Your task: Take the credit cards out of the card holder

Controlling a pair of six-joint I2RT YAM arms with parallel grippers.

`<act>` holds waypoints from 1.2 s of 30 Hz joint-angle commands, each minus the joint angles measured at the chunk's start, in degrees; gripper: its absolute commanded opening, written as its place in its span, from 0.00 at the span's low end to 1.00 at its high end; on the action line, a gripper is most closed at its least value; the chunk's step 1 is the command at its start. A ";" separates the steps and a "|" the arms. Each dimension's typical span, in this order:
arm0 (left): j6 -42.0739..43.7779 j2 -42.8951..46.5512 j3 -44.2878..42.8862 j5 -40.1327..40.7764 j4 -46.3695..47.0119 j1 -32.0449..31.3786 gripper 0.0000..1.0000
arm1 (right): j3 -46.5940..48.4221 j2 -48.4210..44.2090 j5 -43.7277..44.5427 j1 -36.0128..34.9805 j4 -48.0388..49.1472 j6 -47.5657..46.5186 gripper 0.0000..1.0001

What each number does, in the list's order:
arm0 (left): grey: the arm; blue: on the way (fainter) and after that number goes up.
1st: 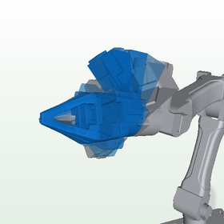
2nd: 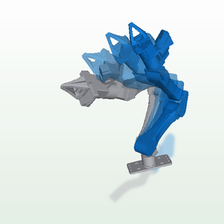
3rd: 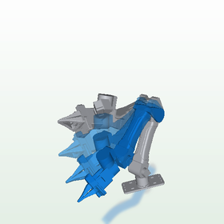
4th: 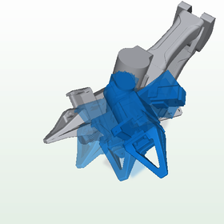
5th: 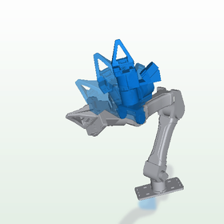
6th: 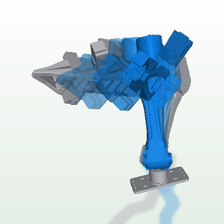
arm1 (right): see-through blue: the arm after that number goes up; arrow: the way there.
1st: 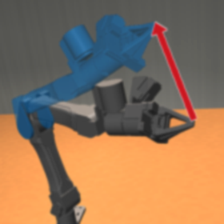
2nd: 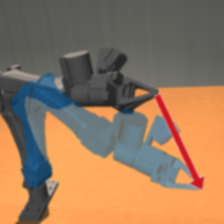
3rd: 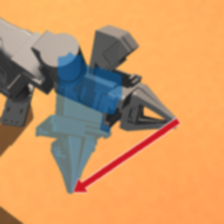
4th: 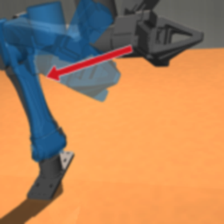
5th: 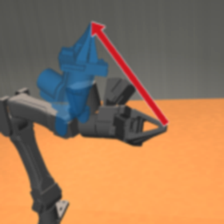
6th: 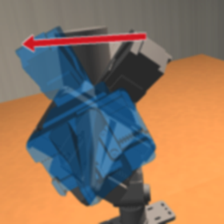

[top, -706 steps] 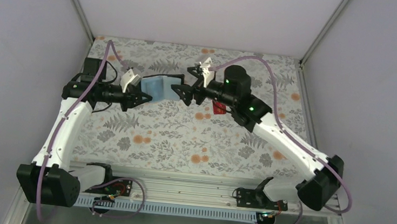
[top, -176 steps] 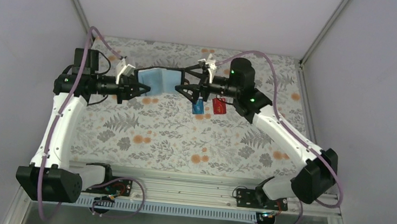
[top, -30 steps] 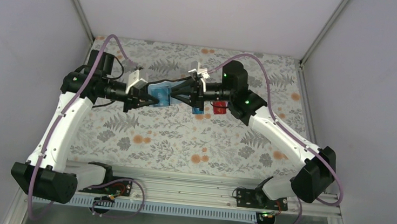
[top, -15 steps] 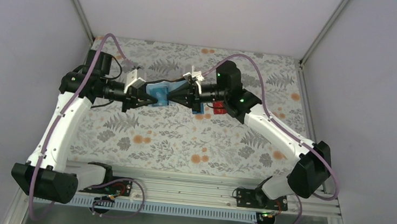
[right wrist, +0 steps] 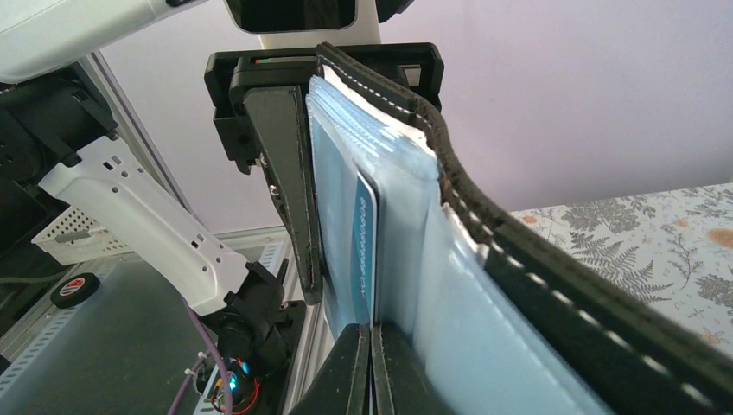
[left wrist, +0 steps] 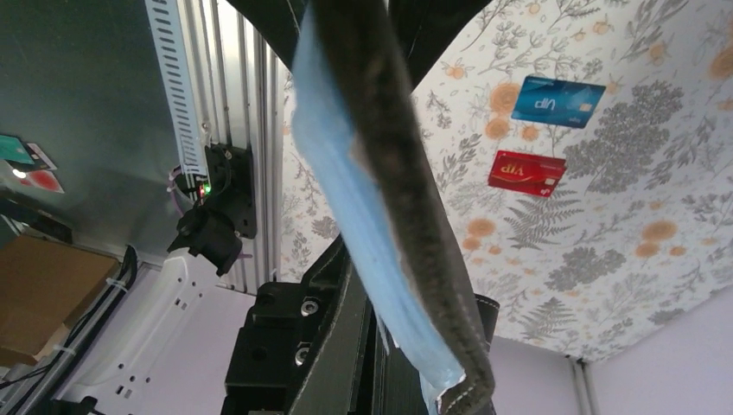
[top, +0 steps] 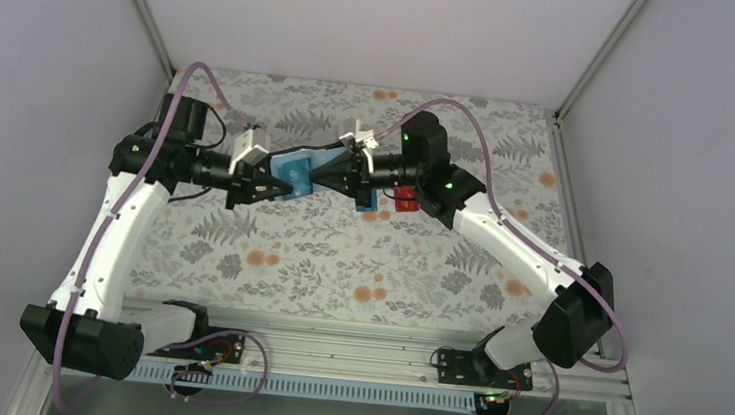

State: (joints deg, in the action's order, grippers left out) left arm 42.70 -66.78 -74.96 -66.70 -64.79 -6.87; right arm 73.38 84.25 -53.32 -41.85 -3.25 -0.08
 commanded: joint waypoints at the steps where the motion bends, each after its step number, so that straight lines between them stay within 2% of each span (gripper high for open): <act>1: 2.68 1.22 0.02 -5.70 0.75 -0.60 0.17 | -0.44 -2.23 1.68 0.52 -0.36 -0.32 0.04; 8: 2.96 0.89 0.08 -6.10 0.57 -0.60 0.18 | -1.50 -3.99 2.13 1.76 -2.24 -2.11 0.04; 13: 2.75 0.87 0.52 -6.16 0.83 -0.60 0.18 | -0.08 -3.18 -0.61 1.87 -5.32 -3.87 0.04; 17: 1.98 0.81 0.95 -6.22 1.47 -0.60 0.03 | 0.20 -2.05 -2.91 1.72 -4.09 -3.02 0.04; 21: 1.90 0.95 0.78 -5.98 1.60 -0.57 0.02 | -0.23 -2.15 -3.11 1.68 -3.71 -3.36 0.05; 24: 2.04 0.86 0.95 -6.06 1.63 -0.53 0.02 | 0.02 -1.42 -4.83 1.41 -2.55 -2.40 0.12; 28: 2.04 0.83 0.78 -6.08 1.69 -0.58 0.02 | 1.47 1.03 -5.13 0.75 -2.12 -1.50 0.14; 30: 2.04 0.86 0.77 -6.08 1.68 -0.51 0.02 | 1.88 1.66 -5.84 0.41 -1.62 -1.26 0.12; 32: 2.04 0.91 0.78 -6.08 1.65 -0.44 0.02 | 1.78 1.34 -6.00 0.24 -1.46 -1.51 0.05; 36: 1.97 0.93 0.78 -5.95 1.82 -0.26 0.04 | -0.26 -1.22 -4.19 0.62 -0.85 -1.77 0.04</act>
State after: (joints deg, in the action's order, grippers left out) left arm 43.09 -66.61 -74.24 -67.94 -64.58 -6.63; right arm 73.47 84.53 -58.70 -40.58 -6.28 -1.72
